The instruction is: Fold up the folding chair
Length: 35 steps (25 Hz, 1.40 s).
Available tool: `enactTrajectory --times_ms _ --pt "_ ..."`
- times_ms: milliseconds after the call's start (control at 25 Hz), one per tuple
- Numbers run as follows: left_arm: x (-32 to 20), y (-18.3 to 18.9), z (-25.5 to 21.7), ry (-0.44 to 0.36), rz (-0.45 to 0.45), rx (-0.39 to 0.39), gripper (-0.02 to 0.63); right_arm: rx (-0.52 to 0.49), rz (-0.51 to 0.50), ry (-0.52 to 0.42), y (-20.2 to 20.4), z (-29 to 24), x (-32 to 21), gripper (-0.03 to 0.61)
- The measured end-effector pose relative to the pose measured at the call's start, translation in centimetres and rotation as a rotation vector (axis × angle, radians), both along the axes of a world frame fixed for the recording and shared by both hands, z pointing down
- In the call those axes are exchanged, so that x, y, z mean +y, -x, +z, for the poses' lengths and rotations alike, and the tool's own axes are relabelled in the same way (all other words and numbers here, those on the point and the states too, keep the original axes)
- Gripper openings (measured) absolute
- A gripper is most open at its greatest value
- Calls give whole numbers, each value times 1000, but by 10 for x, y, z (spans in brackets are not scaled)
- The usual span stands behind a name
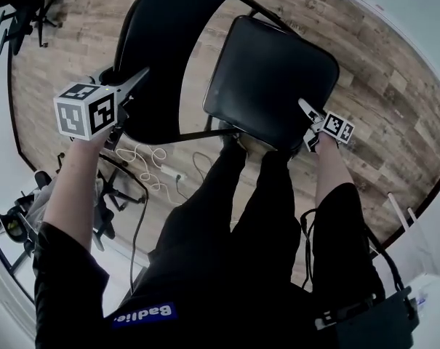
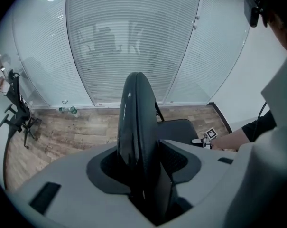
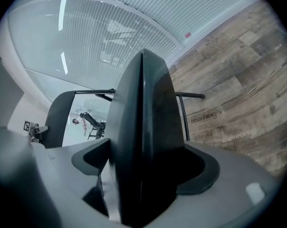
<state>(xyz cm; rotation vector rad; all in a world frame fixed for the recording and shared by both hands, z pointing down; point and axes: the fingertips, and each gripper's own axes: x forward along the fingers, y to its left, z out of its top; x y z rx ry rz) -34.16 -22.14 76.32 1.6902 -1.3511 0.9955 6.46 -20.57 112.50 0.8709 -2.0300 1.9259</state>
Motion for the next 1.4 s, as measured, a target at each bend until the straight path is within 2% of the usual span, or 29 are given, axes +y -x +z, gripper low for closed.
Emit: enactTrajectory --times_ms 240,800,1200,1400 --pt "0 -4 -18 6 5 -40 195 -3 7 8 9 -26 2 411" --pt "11 -35 -93 34 50 -81 158 -26 14 25 53 -138 26 394" --pt "20 -49 -127 42 66 -77 137 3 30 21 87 -196 29 370" --pt "26 -60 -152 41 69 -19 111 -10 35 11 115 -239 30 370"
